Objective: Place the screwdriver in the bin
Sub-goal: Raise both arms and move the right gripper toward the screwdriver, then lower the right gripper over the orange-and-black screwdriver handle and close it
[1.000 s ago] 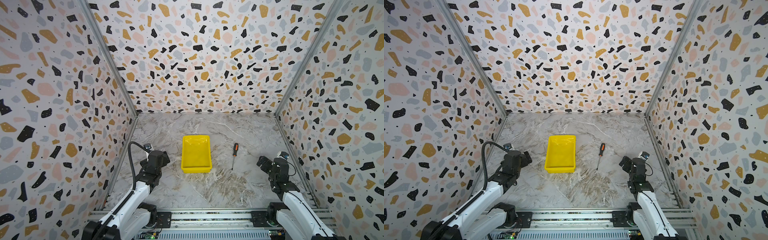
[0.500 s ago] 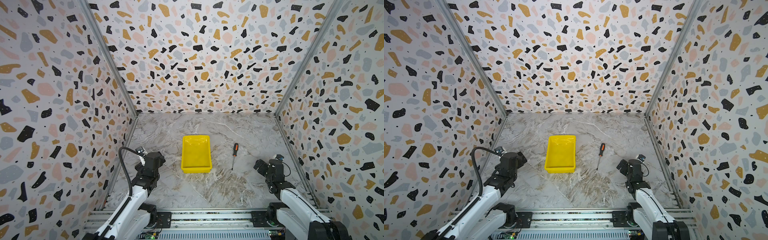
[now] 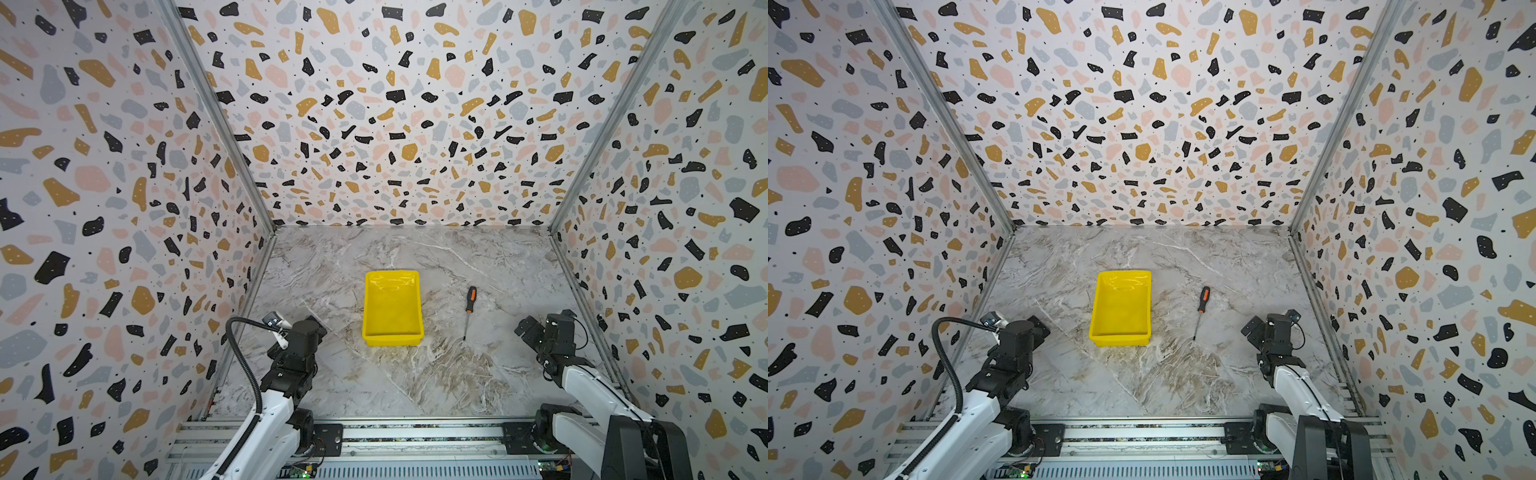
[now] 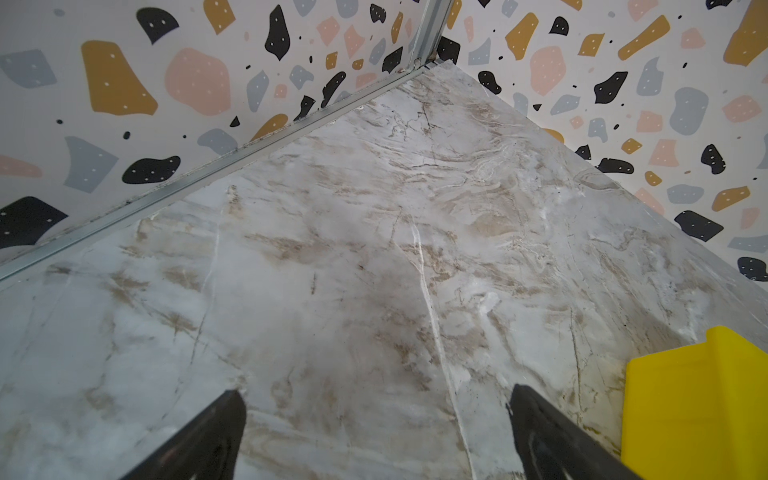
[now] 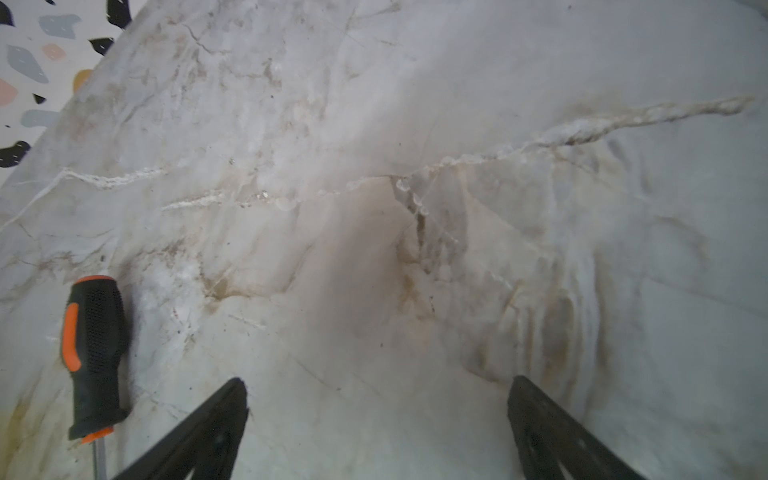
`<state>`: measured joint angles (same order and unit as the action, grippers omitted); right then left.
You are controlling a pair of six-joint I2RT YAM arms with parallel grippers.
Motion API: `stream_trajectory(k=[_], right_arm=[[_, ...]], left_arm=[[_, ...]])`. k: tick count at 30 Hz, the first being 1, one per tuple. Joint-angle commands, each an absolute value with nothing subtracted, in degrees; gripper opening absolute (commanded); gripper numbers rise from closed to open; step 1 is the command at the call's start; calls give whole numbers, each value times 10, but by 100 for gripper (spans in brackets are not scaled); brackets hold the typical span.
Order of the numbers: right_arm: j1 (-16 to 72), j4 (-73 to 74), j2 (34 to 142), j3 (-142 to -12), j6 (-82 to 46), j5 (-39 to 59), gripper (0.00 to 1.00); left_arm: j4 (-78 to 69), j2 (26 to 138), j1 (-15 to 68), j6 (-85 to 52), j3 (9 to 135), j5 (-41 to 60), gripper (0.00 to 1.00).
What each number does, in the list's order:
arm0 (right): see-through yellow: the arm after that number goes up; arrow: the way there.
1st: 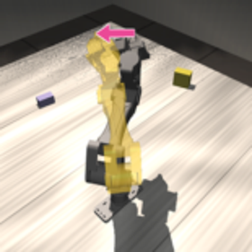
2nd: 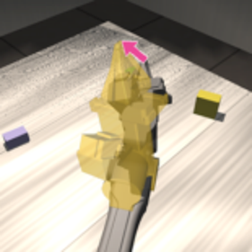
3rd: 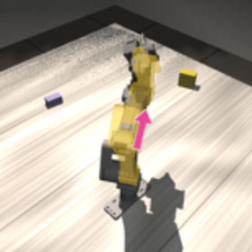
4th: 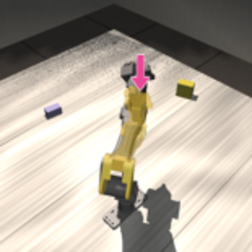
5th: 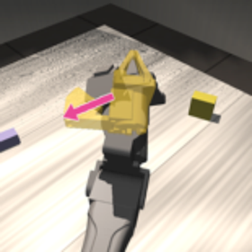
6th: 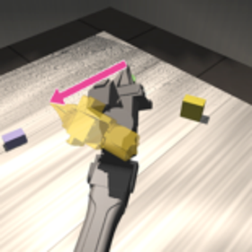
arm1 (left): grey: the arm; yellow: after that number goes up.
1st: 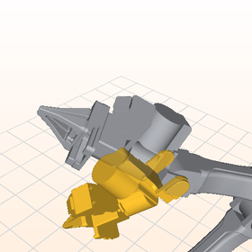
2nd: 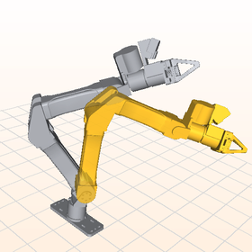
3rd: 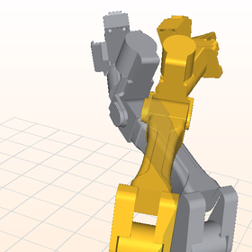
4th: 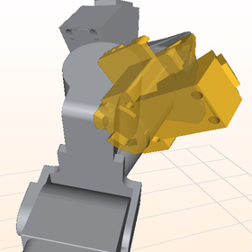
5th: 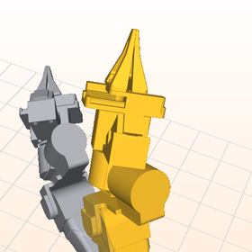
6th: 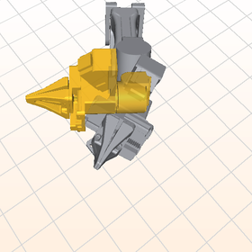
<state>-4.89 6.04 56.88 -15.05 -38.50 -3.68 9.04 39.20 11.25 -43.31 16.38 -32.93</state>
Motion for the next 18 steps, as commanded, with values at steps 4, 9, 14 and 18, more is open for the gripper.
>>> stream_trajectory(k=[4, 9, 14, 18], right_arm=[[-50, 63, 548, -144, -389, -26, 99], [-62, 28, 532, -142, -407, -74, 99], [-92, 20, 509, -139, -400, 65, 99], [-47, 24, 501, -148, -382, 78, 99]], left_arm=[[144, 364, 110, -473, 176, -413, 100], [103, 350, 110, -454, 151, -376, 100], [95, 376, 110, -449, 157, -363, 100], [95, 390, 110, -452, 162, -365, 100]])
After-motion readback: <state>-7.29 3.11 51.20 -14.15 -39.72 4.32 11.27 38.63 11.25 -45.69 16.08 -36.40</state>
